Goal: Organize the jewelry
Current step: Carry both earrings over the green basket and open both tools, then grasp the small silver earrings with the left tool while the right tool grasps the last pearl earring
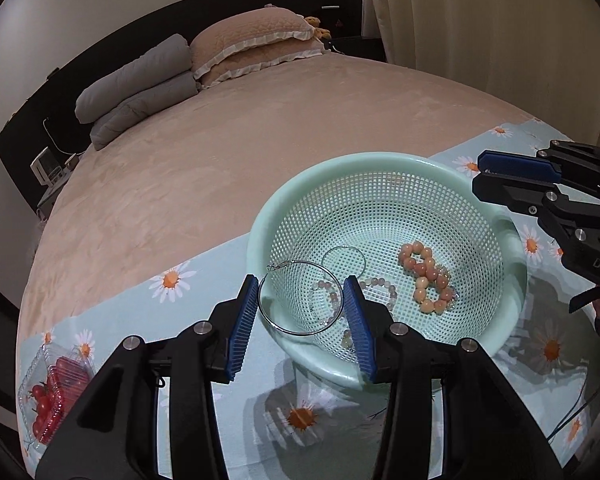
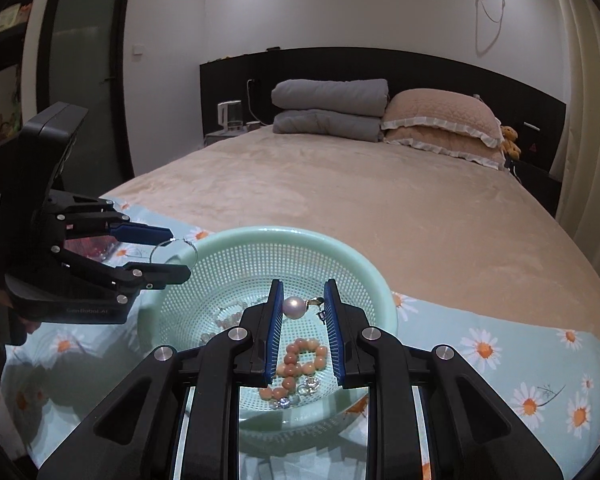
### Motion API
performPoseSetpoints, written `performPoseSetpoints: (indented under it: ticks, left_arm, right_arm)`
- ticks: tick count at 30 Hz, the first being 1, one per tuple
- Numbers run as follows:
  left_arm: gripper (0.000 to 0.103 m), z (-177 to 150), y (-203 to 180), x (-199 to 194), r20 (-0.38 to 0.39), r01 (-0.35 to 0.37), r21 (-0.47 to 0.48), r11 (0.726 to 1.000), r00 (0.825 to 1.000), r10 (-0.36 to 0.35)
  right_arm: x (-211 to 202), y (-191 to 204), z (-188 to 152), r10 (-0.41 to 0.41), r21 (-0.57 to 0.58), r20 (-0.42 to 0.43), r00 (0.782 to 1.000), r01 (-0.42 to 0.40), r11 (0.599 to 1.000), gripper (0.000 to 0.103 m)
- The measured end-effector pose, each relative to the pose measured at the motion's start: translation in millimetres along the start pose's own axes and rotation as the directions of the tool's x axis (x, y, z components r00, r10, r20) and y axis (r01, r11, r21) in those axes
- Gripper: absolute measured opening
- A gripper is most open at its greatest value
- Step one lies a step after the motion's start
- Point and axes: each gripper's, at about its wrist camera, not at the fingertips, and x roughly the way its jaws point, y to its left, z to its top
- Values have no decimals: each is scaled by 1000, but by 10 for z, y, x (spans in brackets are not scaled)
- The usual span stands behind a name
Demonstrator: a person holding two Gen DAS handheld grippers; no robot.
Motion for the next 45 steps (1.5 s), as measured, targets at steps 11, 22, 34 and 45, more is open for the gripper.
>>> performPoseSetpoints:
  ticks: [11,22,34,45]
  left_arm:
    - [91,-28,124,-148,102,-38,-59,998,994,44]
    - [97,-239,555,-544,115,-29,-274,961,991,63]
    - [97,-605,162,-717,49,-11,-223,975,999,22]
    - [97,-1015,-122,-440,-39,1,-169,986,999,-8]
  right_arm:
    - [-69,-64,-82,-42,57,53,998,39,998,85]
    - [-387,-81,-32,-65,100,58,996,59,993,86]
    - [-685,199,-219,-28,87,14,1000,26,996,86]
    - [-542,369,-549,20,77,-69,997,-14,997,86]
